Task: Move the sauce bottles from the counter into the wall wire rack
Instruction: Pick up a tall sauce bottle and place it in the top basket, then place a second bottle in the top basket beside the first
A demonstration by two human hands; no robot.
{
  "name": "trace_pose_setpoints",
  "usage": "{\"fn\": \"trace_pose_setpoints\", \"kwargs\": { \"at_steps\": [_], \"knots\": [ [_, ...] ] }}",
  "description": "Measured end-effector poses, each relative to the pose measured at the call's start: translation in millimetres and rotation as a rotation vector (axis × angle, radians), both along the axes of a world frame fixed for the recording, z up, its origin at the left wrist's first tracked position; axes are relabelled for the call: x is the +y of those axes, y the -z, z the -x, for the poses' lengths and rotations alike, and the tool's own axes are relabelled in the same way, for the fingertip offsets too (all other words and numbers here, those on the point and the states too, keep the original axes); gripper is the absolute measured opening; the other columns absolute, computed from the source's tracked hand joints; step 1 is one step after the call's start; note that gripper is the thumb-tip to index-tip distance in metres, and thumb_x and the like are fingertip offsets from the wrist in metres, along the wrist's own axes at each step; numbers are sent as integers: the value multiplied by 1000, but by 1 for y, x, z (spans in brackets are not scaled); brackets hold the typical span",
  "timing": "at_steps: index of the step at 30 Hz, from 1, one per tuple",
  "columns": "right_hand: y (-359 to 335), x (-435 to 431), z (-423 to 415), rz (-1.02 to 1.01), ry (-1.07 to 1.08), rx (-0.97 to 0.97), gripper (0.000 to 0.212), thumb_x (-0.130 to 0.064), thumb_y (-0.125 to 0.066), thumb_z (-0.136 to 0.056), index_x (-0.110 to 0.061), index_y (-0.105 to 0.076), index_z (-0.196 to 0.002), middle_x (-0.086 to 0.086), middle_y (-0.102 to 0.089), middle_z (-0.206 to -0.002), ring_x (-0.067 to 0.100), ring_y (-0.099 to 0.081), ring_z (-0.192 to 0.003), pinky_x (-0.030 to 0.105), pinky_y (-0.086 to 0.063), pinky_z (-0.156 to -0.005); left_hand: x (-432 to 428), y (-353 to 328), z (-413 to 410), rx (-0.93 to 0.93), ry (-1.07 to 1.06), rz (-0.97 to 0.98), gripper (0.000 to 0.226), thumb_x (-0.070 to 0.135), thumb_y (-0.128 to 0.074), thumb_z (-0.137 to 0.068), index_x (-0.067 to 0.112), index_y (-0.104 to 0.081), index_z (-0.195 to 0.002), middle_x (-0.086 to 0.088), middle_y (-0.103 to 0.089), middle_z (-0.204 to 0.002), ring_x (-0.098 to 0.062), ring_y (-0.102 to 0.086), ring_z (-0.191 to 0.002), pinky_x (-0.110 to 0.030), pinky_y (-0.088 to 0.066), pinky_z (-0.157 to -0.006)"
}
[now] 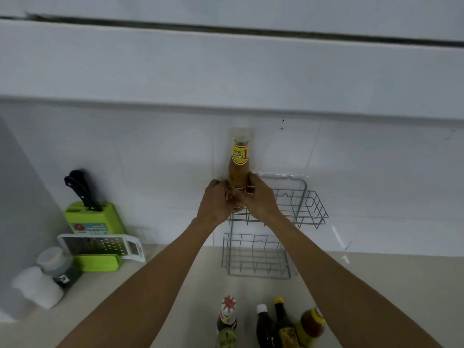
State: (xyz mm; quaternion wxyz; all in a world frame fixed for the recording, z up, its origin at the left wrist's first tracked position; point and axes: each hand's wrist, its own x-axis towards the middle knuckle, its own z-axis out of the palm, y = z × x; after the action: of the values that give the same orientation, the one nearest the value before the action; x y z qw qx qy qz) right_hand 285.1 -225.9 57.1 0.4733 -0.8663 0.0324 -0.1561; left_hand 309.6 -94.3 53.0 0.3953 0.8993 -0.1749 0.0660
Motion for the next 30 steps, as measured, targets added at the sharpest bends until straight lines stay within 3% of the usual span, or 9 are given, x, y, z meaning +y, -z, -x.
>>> {"fn": "trace_pose_setpoints", "kwargs": {
  "at_steps": [4,8,10,15,18,21,23,27,30],
  "knots": [
    [-3,-3,1,-15,32,21,58,-35,-82,-79,-19,-56,-129,1,-71,-119,14,-67,-96,6,-41,-70,-1,-6,7,43,-14,6,40,23,-79,-77,6,-65,-110,-16,-69,-105,-33,-67,-93,-41,-55,-84],
    [-9,-6,8,16,42,51,68,-33,-83,-78,-15,-49,-134,6,-67,-127,22,-66,-108,20,-45,-79,-7,-22,17,100,-66,-50,60,27,-81,-72,5,-51,-120,-18,-62,-116,-35,-59,-107,-44,-52,-90],
    [-12,-8,19,7,70,42,65,-28,-81,-81,-15,-49,-136,7,-65,-128,20,-64,-106,21,-44,-81,-10,-26,24,106,-93,-63,63,30,-79,-74,6,-47,-122,-19,-56,-120,-35,-52,-114,-46,-50,-93],
    [-13,-20,68,64,180,-53,32,-5,-64,-90,-11,-62,-121,4,-69,-113,15,-65,-99,19,-49,-88,-2,-26,61,29,-68,-150,38,26,-71,-79,11,-58,-112,-14,-63,-116,-33,-52,-115,-34,-41,-96],
    [0,-25,113,-15,169,-27,26,1,-58,-90,-9,-67,-113,5,-71,-104,16,-67,-93,14,-52,-80,2,-17,103,37,-18,-49,51,23,-73,-79,14,-58,-127,-12,-58,-132,-29,-50,-124,-32,-39,-107],
    [30,-30,158,-23,150,133,19,-5,-62,-92,-10,-67,-110,6,-74,-97,20,-71,-89,31,-59,-79,-3,-6,159,61,66,16,61,19,-71,-85,13,-47,-141,-9,-47,-144,-24,-44,-132,-20,-27,-107],
    [53,-30,180,57,124,281,17,-3,-61,-91,-9,-68,-105,10,-74,-96,25,-73,-87,35,-60,-75,-6,5,193,121,143,21,60,15,-68,-88,14,-45,-142,-7,-48,-142,-21,-49,-128,-29,-37,-111],
    [103,-21,208,564,-91,647,19,-9,-51,-94,-2,-65,-105,15,-65,-119,30,-66,-103,32,-48,-82,-13,34,252,218,229,-22,49,5,-59,-91,15,-49,-138,-7,-52,-134,-20,-55,-120,-39,-52,-98],
    [138,-14,220,698,-160,782,25,-10,-47,-98,0,-60,-118,22,-61,-126,37,-60,-115,40,-46,-91,-18,64,272,296,258,-176,42,2,-52,-91,10,-54,-132,-11,-55,-127,-25,-57,-115,-36,-52,-94]
  ]
}}
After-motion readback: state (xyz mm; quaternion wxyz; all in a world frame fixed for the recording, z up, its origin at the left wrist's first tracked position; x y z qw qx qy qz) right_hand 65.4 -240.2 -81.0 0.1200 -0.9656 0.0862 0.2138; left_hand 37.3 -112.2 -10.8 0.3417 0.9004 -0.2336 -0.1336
